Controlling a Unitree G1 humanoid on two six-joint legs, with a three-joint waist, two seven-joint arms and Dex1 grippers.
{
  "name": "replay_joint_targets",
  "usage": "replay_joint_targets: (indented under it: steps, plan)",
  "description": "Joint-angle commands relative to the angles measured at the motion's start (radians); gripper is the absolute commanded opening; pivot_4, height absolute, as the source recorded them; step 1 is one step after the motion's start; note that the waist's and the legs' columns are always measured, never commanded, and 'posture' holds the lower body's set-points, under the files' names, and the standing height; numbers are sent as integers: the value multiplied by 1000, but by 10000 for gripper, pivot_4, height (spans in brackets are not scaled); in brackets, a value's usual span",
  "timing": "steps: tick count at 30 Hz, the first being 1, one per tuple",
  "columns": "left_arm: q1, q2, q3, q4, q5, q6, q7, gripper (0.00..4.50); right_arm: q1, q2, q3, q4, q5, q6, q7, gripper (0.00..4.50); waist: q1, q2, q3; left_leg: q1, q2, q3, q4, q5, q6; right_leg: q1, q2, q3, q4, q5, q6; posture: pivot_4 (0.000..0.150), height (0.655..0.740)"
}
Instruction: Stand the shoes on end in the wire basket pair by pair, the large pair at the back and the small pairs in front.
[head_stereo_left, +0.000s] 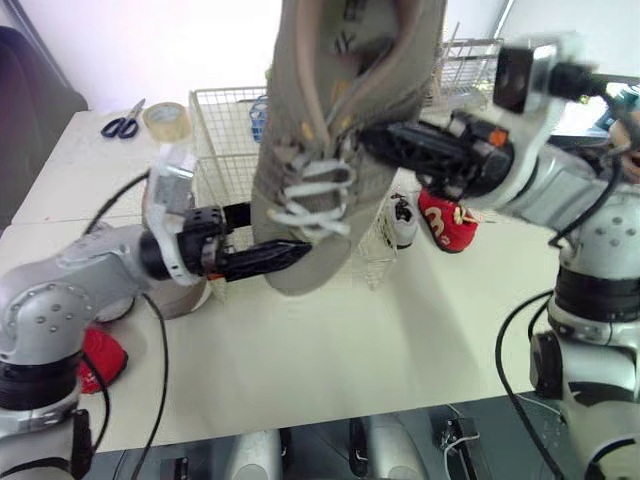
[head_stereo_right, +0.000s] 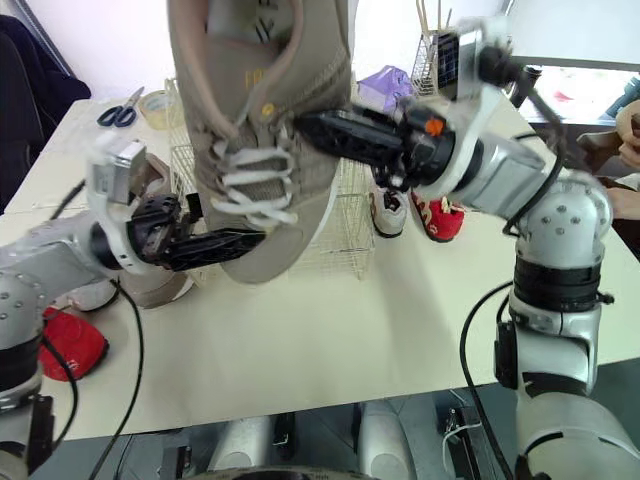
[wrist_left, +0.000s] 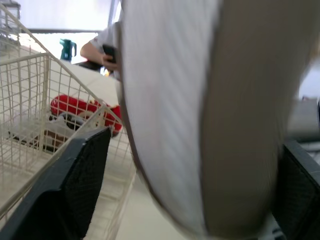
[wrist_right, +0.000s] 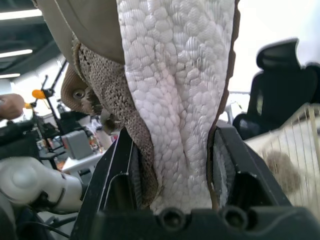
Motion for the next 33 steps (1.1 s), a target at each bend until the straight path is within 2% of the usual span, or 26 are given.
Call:
replay_joint_targets:
  steps: [1,3,7,11,15,18,23,33]
  plan:
    - [17,129,142,-17,-76,50,-18,44720,-148,-29,-48,144,-78,-89,155,13809,-3,0,0,0,0,0,-1,0,0,-1,0,0,0,0,0,1500,7400]
    - [43,188,193,-12,-93,68,-34,44720,-203,-35,-27,227,-179,-171,235,13809,-7,0,0,0,0,1,-2,0,0,-1,0,0,-1,0,0,1500,7400]
    - [92,259,284,23,-96,86,-55,44720,-348,-11,46,541,-443,-445,436,13809,-17,0,0,0,0,2,-2,0,0,-1,0,-1,-2,0,0,1500,7400]
    - [139,258,318,24,-78,74,-46,44720,-490,43,97,925,-671,-746,561,13809,-24,1,1,-1,0,3,-3,0,0,-2,0,0,-1,0,0,1500,7400]
    - [182,241,338,-3,-93,67,-25,44720,-574,80,84,1142,-789,-901,610,13809,-24,1,1,-2,0,4,-5,0,-1,-5,0,0,-1,0,0,1500,7400]
    - [204,231,351,-12,-102,59,-5,44720,-602,104,71,1226,-851,-969,625,13809,-23,1,1,-9,1,4,-4,1,-2,-11,0,0,1,0,0,1500,7400]
    - [228,215,352,-23,-100,46,14,44720,-604,152,61,1286,-933,-1035,628,13809,-24,2,1,-8,1,4,-4,1,-3,-12,0,0,1,0,0,1500,7400]
    - [229,197,320,-21,-70,27,27,44720,-573,198,11,1330,-1018,-1016,594,13809,-24,2,1,-8,1,4,-4,2,-4,-11,0,0,1,0,0,1500,7400]
